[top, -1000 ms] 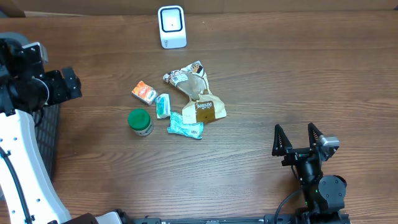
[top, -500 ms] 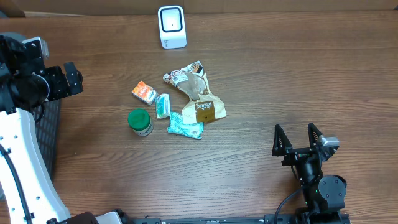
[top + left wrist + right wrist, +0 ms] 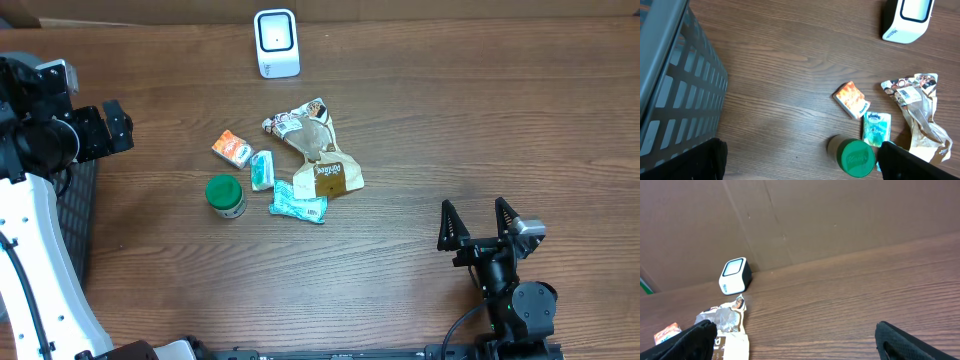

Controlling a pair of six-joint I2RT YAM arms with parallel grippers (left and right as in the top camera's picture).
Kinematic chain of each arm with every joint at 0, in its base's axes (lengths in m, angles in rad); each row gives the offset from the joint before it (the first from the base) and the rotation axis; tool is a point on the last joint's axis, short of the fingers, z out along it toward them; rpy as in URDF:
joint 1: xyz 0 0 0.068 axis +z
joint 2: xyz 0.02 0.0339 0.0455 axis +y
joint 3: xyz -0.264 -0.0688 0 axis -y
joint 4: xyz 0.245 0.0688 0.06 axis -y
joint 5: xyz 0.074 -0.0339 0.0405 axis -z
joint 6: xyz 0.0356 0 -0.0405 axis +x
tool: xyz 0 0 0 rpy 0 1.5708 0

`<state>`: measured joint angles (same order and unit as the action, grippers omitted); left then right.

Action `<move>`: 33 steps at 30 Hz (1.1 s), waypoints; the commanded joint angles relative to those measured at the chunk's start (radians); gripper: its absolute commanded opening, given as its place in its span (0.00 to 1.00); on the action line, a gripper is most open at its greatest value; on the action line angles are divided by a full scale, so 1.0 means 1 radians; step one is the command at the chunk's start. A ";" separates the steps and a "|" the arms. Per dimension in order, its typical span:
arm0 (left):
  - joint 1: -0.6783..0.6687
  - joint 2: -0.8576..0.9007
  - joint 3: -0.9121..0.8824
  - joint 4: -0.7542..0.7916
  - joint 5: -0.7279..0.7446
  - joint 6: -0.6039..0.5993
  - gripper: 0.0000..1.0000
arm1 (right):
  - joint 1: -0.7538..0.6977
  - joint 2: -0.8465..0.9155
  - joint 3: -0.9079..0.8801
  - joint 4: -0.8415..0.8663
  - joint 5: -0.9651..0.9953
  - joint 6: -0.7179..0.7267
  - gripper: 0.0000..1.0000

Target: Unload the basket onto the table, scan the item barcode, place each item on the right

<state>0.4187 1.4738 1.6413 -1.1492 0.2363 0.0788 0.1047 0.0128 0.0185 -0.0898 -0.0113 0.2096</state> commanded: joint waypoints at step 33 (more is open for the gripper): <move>-0.003 0.006 -0.003 0.001 0.019 0.015 0.99 | -0.004 0.046 0.071 -0.023 -0.231 0.008 1.00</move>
<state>0.4187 1.4738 1.6413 -1.1507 0.2367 0.0788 0.1043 0.0235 0.0246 -0.1005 -0.1524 0.2100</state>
